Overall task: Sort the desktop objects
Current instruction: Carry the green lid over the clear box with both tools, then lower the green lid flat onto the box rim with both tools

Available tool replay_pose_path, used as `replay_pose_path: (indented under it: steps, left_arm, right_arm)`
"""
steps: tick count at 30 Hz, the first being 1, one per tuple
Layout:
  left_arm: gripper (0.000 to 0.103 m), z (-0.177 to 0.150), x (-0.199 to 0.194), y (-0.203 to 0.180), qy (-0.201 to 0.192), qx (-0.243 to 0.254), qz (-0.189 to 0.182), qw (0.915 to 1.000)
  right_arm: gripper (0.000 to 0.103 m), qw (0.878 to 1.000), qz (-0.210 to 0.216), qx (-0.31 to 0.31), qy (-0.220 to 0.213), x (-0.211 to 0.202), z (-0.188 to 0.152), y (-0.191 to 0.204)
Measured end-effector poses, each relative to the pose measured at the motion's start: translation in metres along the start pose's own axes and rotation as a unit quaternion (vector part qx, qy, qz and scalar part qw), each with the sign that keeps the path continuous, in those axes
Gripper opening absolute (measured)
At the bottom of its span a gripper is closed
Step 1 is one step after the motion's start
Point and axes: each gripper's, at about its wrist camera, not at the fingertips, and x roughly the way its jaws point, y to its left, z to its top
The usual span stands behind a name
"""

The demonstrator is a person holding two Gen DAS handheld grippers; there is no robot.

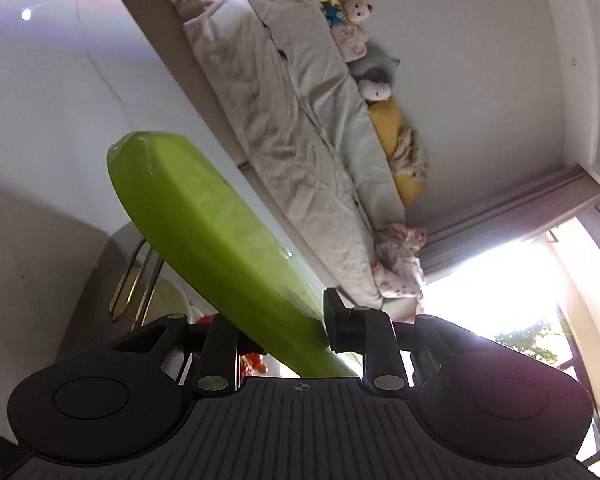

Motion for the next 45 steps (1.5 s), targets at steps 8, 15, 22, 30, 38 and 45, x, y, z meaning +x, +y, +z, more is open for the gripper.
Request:
replay_pose_path:
  steps: [8,15,22,30,38,45]
  left_arm:
    - [0.047,-0.016,-0.026,0.0,0.038,0.016,0.02,0.9989]
    - [0.07,-0.023,-0.038,0.007,0.093,0.012,0.055,0.9941]
    - [0.08,-0.013,-0.067,0.013,0.123,-0.001,0.058,0.9907]
    - [0.093,0.046,-0.082,0.029,0.035,0.067,0.175,0.9817]
    - [0.092,0.062,0.006,0.07,0.11,0.009,0.191,0.9753]
    - [0.072,0.064,0.026,0.045,0.099,0.052,0.201,0.9731]
  right_arm:
    - [0.028,1.0,-0.016,0.01,0.011,-0.015,-0.001,-0.01]
    - [0.024,0.999,-0.026,0.028,0.016,-0.021,-0.006,-0.019]
    - [0.021,0.998,-0.045,0.038,0.008,-0.028,-0.011,-0.028]
    - [0.021,0.998,-0.055,0.036,0.01,-0.031,-0.013,-0.025]
    - [0.026,0.996,-0.082,0.043,-0.001,-0.033,-0.016,-0.03]
    - [0.03,0.995,-0.089,0.039,0.0,-0.034,-0.02,-0.03]
